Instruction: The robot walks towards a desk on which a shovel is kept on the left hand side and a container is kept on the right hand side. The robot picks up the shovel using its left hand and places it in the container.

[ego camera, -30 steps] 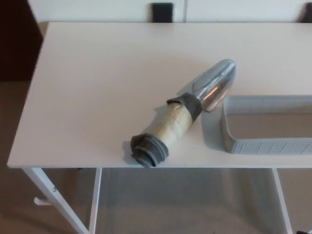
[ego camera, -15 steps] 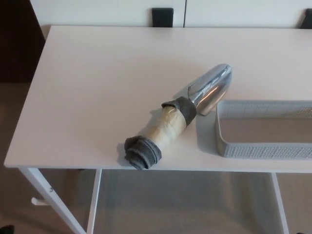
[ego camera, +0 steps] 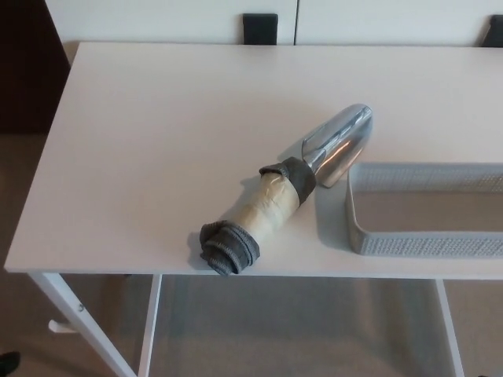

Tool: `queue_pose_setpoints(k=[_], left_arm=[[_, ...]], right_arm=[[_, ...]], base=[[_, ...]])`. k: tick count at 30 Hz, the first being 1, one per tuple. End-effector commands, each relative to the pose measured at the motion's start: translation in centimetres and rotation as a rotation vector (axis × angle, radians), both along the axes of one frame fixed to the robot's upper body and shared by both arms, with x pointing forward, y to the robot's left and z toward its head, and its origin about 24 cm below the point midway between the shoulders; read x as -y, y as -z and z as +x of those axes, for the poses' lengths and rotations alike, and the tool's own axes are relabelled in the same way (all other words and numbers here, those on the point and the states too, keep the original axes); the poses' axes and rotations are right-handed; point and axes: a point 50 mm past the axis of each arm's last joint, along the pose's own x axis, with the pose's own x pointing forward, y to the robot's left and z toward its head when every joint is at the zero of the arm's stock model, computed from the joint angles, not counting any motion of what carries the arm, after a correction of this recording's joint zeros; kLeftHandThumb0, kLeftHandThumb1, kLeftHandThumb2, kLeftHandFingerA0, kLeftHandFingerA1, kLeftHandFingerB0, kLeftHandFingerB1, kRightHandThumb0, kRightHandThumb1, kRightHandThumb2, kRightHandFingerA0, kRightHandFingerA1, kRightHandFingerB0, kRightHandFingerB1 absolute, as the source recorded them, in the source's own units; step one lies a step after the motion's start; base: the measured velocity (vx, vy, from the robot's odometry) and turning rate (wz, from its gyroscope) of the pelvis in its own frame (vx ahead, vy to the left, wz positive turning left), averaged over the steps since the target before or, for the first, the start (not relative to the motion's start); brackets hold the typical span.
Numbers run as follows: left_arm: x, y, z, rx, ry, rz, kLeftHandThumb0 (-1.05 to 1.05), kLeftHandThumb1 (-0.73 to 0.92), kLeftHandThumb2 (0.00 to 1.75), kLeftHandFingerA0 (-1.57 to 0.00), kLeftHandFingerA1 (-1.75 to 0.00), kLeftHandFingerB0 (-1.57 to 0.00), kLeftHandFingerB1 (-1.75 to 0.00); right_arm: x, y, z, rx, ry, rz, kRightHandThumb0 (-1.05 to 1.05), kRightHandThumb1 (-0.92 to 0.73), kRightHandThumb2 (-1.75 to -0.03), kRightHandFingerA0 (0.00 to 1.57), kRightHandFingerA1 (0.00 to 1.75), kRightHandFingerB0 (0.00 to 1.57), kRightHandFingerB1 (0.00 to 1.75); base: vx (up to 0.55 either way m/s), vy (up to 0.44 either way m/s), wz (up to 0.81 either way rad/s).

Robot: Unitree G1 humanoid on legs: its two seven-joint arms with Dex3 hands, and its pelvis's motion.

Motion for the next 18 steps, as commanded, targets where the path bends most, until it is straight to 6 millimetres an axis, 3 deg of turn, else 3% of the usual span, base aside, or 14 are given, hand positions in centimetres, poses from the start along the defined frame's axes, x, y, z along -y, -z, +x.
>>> queue_pose_setpoints(k=[1,3,4,10,11,12,13,14,17,18], left_arm=[[2.8,-3.2,-0.1,0.129,0.17,-0.021,-0.11,0.38,0.85,-0.23,-0.54,-0.16,-0.49],[4.2,-5.5,-0.2,0.212,0.288,-0.032,-0.15,0.35,0.83,-0.24,-0.55,-0.16,-0.49],[4.9,-7.0,-0.4,0.251,0.347,-0.039,-0.23,0.48,0.58,-0.3,-0.42,-0.27,-0.35],[6.7,-14.1,-1.4,0.43,0.534,-0.068,-0.24,0.47,0.54,-0.32,-0.4,-0.24,-0.31],[7.0,-16.3,-1.5,0.504,0.581,-0.02,-0.44,0.41,0.65,-0.3,-0.43,-0.22,-0.37],[7.5,-19.1,-1.8,0.593,0.646,0.044,-0.43,0.41,0.65,-0.29,-0.43,-0.21,-0.37],[7.7,-20.0,-1.8,0.629,0.667,0.05,-0.43,0.41,0.65,-0.29,-0.43,-0.21,-0.37],[8.2,-22.3,-1.7,0.717,0.702,0.067,-0.48,0.4,0.66,-0.32,-0.44,-0.22,-0.38],[9.4,-25.9,-2.1,0.868,0.752,0.085,-0.43,0.46,0.55,-0.39,-0.36,-0.28,-0.3],[9.6,-26.1,-2.2,0.876,0.754,0.083,-0.43,0.46,0.55,-0.39,-0.36,-0.28,-0.3]], right_arm=[[0.4,-0.4,0.1,0.019,-0.009,-0.023,-0.42,-0.56,-0.56,0.65,0.61,0.36,0.46],[0.5,-0.4,0.5,0.022,-0.017,-0.027,-0.45,-0.56,-0.56,0.65,0.61,0.37,0.46],[0.6,-0.5,0.7,0.023,-0.029,-0.041,-0.46,-0.56,-0.56,0.66,0.62,0.37,0.47],[0.5,-0.6,1.0,0.033,0.001,-0.024,-0.41,-0.55,-0.56,0.63,0.64,0.39,0.48],[0.5,-0.5,0.9,0.026,-0.006,-0.028,-0.42,-0.56,-0.56,0.58,0.61,0.36,0.46],[0.6,-0.5,0.7,0.014,-0.015,-0.033,-0.42,-0.56,-0.56,0.6,0.61,0.36,0.46],[0.6,-0.5,0.6,0.012,-0.016,-0.035,-0.42,-0.56,-0.56,0.6,0.61,0.36,0.46],[0.6,-0.4,0.7,0.014,-0.007,-0.031,-0.41,-0.55,-0.56,0.64,0.64,0.37,0.47],[0.6,-0.4,0.6,0.011,-0.012,-0.03,-0.41,-0.56,-0.56,0.62,0.62,0.36,0.46],[0.7,-0.4,0.6,0.008,-0.015,-0.032,-0.41,-0.56,-0.56,0.62,0.62,0.36,0.46]], base=[[0.0,0.0,0.0],[0.0,0.0,0.0],[0.0,0.0,0.0],[0.0,0.0,0.0],[0.0,0.0,0.0],[0.0,0.0,0.0],[0.0,0.0,0.0],[0.0,0.0,0.0],[0.0,0.0,0.0],[0.0,0.0,0.0]])
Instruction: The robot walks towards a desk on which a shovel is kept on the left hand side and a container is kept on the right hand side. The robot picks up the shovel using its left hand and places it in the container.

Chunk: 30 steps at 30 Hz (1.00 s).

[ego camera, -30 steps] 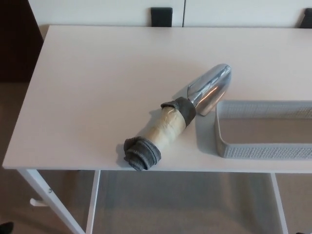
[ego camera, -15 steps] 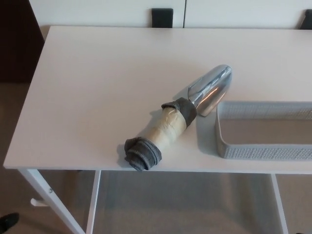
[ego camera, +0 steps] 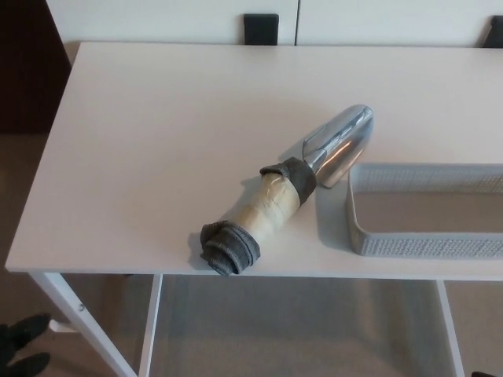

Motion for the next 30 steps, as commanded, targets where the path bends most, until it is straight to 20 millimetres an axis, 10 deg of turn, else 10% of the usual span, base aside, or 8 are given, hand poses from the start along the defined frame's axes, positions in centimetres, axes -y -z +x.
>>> queue_pose_setpoints(k=[1,12,23,30], left_arm=[[6.8,-20.3,-2.0,0.653,0.563,0.066,-0.43,0.43,0.53,-0.39,-0.35,-0.28,-0.3],[9.9,-26.9,0.5,1.035,0.7,0.225,-0.56,0.36,0.69,-0.35,-0.52,-0.28,-0.4],[13.6,-23.7,13.0,0.843,0.59,0.503,-0.72,0.44,0.54,-0.21,-0.54,-0.29,-0.41],[15.8,-19.5,17.7,0.663,0.556,0.61,-0.7,0.41,0.54,-0.19,-0.36,-0.25,-0.29]], right_arm=[[1.0,-0.4,0.0,0.0,-0.001,-0.033,-0.4,-0.56,-0.56,0.61,0.63,0.36,0.47],[1.0,-0.5,0.2,0.007,-0.018,-0.029,-0.44,-0.54,-0.55,0.58,0.61,0.36,0.46],[0.4,-0.5,0.7,0.01,-0.017,-0.036,-0.41,-0.55,-0.55,0.66,0.65,0.4,0.48],[0.3,-0.8,1.6,0.033,-0.059,-0.034,-0.43,-0.55,-0.56,0.56,0.63,0.38,0.49]], base=[[0.0,0.0,0.0],[0.0,0.0,0.0],[0.0,0.0,0.0],[0.0,0.0,0.0]])
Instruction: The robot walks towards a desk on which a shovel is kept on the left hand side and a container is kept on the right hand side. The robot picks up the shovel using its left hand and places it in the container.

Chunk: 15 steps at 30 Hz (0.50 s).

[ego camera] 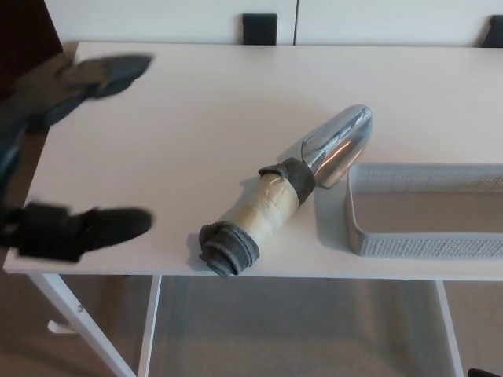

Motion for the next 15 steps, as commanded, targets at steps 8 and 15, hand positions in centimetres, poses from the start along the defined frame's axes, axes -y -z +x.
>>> queue_pose_setpoints(k=[8,15], left_arm=[[8.4,6.2,8.3,-0.216,-0.244,0.46,-0.72,0.47,0.56,-0.09,-0.29,-0.14,-0.25],[9.9,10.1,8.6,-0.317,-0.346,0.504,-0.63,0.4,0.79,-0.02,-0.19,-0.08,-0.22]], right_arm=[[0.3,-0.8,1.6,0.029,-0.052,-0.05,-0.43,-0.54,-0.55,0.59,0.62,0.39,0.47],[0.0,-0.9,1.7,0.031,-0.072,-0.064,-0.43,-0.55,-0.55,0.61,0.61,0.39,0.46]], base=[[0.0,0.0,0.0],[0.0,0.0,0.0]])
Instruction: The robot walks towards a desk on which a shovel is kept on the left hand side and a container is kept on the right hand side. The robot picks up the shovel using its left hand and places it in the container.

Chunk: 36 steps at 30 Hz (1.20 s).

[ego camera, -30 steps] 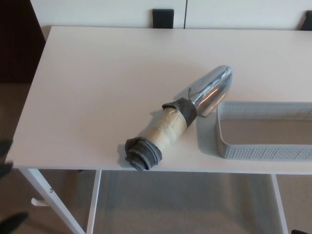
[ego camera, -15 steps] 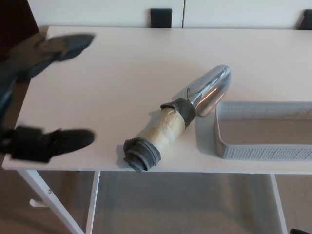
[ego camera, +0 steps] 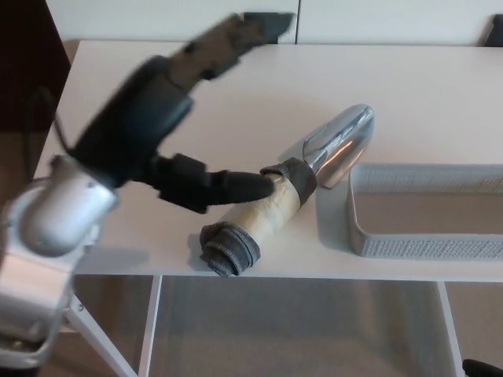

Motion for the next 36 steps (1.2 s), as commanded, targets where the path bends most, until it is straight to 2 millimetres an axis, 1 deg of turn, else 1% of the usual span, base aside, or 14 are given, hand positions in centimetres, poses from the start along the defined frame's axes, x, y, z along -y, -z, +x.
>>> queue_pose_setpoints(k=[1,5,10,11,15,18,19,20,23,24,26,32,33,36], left_arm=[[2.6,8.0,3.2,-0.153,-0.432,0.447,-0.63,0.4,0.77,-0.02,-0.18,-0.09,-0.24],[3.1,9.5,3.3,-0.208,-0.473,0.502,-0.63,0.4,0.76,-0.01,-0.13,-0.08,-0.2],[3.3,11.2,3.0,-0.217,-0.517,0.527,-0.54,0.35,0.75,-0.01,-0.21,-0.07,-0.28],[3.4,11.5,2.9,-0.219,-0.532,0.538,-0.58,0.37,0.75,-0.01,-0.13,-0.09,-0.25],[4.1,12.1,2.5,-0.236,-0.526,0.515,-0.6,0.39,0.73,0.0,-0.05,-0.1,-0.2],[4.5,12.4,2.2,-0.221,-0.529,0.538,-0.58,0.38,0.75,-0.02,-0.17,-0.09,-0.26],[4.7,12.5,2.1,-0.221,-0.532,0.54,-0.59,0.44,0.54,0.0,-0.23,-0.1,-0.25],[4.8,12.6,2.0,-0.22,-0.535,0.537,-0.59,0.44,0.54,0.0,-0.2,-0.11,-0.25],[5.0,12.8,1.9,-0.212,-0.542,0.541,-0.6,0.43,0.55,0.0,-0.19,-0.11,-0.25],[5.0,12.6,1.8,-0.199,-0.546,0.551,-0.6,0.4,0.73,0.0,-0.06,-0.11,-0.25],[4.9,12.6,1.8,-0.195,-0.548,0.56,-0.63,0.41,0.72,0.0,0.0,-0.12,-0.2],[4.6,12.5,1.8,-0.109,-0.575,0.62,-0.57,0.37,0.76,-0.01,-0.23,-0.06,-0.24],[4.6,12.3,1.8,-0.073,-0.578,0.626,-0.6,0.38,0.73,-0.06,-0.26,-0.07,-0.23],[4.5,12.0,1.8,-0.012,-0.581,0.632,-0.6,0.39,0.73,-0.05,-0.28,-0.09,-0.25]], right_arm=[[0.4,-0.6,0.7,0.011,-0.042,-0.061,-0.43,-0.54,-0.55,0.6,0.61,0.39,0.46],[0.4,-0.8,0.9,0.021,-0.062,-0.069,-0.46,-0.54,-0.55,0.61,0.62,0.39,0.46],[0.2,-0.8,1.0,0.02,-0.069,-0.067,-0.45,-0.54,-0.55,0.62,0.62,0.4,0.46],[0.2,-0.8,1.0,0.018,-0.072,-0.075,-0.45,-0.54,-0.55,0.6,0.61,0.41,0.47],[0.2,-0.8,1.0,0.019,-0.092,-0.088,-0.44,-0.57,-0.56,0.63,0.61,0.4,0.46],[0.1,-0.8,1.1,0.014,-0.086,-0.094,-0.44,-0.55,-0.55,0.64,0.61,0.41,0.46],[0.1,-0.8,1.0,0.013,-0.087,-0.096,-0.43,-0.56,-0.56,0.63,0.61,0.41,0.46],[0.0,-0.8,1.0,0.011,-0.089,-0.095,-0.44,-0.56,-0.56,0.63,0.61,0.41,0.46],[0.1,-0.8,1.0,0.007,-0.086,-0.094,-0.44,-0.56,-0.56,0.64,0.61,0.41,0.46],[0.1,-0.7,1.0,0.003,-0.087,-0.094,-0.44,-0.56,-0.56,0.58,0.58,0.41,0.45],[0.1,-0.7,1.1,0.001,-0.092,-0.098,-0.45,-0.56,-0.56,0.59,0.58,0.41,0.45],[0.1,-0.7,1.0,0.001,-0.103,-0.099,-0.45,-0.56,-0.56,0.61,0.6,0.41,0.46],[0.2,-0.7,1.1,0.002,-0.098,-0.095,-0.44,-0.55,-0.55,0.55,0.58,0.41,0.46],[0.2,-0.7,1.1,0.002,-0.096,-0.087,-0.43,-0.55,-0.55,0.59,0.6,0.41,0.46]], base=[[0.0,0.0,0.0],[0.0,0.0,0.0],[0.0,0.0,0.0],[0.0,0.0,0.0],[0.0,0.0,0.0],[0.0,0.0,0.0],[0.0,0.0,0.0],[0.0,0.0,0.0],[0.0,0.0,0.0],[0.0,0.0,0.0],[0.0,0.0,0.0],[0.0,0.0,0.0],[0.0,0.0,0.0],[0.0,0.0,0.0]])
